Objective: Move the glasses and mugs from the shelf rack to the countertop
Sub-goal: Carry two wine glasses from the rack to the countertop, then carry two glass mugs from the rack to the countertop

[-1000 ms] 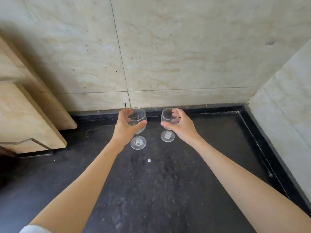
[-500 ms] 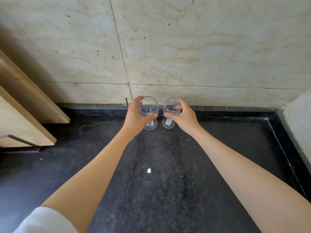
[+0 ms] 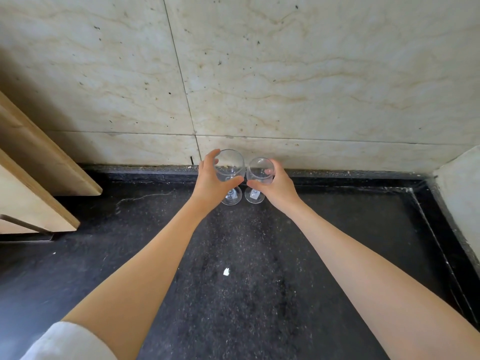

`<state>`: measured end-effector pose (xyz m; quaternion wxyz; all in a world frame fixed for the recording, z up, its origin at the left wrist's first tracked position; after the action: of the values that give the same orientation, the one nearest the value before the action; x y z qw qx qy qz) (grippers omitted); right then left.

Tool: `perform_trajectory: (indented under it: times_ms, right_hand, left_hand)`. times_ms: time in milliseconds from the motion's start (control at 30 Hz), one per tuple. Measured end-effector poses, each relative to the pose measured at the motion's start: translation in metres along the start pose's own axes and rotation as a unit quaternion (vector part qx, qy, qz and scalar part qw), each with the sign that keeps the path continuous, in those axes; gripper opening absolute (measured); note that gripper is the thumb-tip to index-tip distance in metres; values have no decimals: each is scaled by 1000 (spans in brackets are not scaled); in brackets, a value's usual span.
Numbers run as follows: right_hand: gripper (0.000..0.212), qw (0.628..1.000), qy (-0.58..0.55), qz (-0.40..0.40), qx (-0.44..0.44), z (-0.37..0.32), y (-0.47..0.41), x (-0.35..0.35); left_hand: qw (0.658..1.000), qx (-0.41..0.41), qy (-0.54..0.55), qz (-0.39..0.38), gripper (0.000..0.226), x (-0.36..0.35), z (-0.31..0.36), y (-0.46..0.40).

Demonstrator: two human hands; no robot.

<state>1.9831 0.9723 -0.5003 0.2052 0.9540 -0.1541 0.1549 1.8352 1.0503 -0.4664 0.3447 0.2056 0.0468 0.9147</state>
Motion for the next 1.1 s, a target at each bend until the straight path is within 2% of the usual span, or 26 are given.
perform_trajectory:
  times_ms: [133, 233, 400, 600, 700, 900, 1100]
  right_hand:
    - [97, 999, 30, -33, -17, -6, 5, 0]
    - [96, 998, 53, -37, -5, -18, 19, 9]
    - [76, 989, 132, 13, 67, -66, 64, 31]
    - [63, 928, 300, 38, 217, -184, 139, 18]
    - [64, 893, 364, 40, 263, -239, 179, -5]
    - [65, 814, 429, 18, 390, -325, 269, -82]
    - [67, 760, 443, -65, 471, -350, 364, -213]
  left_hand:
    - [999, 35, 8, -36, 93, -3, 0, 1]
    - [997, 60, 6, -44, 97, 3, 4, 12]
    - [996, -34, -78, 26, 78, 41, 48, 58]
    - [967, -127, -200, 98, 59, 96, 130, 139]
    - [926, -145, -305, 170, 55, 131, 167, 201]
    - [858, -71, -424, 281, 58, 205, 179, 341]
    - [822, 46, -411, 391, 55, 252, 124, 511]
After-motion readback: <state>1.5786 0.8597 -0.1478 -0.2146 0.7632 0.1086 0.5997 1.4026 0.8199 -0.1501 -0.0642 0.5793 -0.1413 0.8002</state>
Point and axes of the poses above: each hand's wrist, its own y-axis away from the middle knuckle, its own x-axis out of the back of the hand, z = x × y, the point moved 9 cm from there along -y, towards the middle knuckle, and after that the axes turned 11 degrees about -z, right-handed, at the moved point
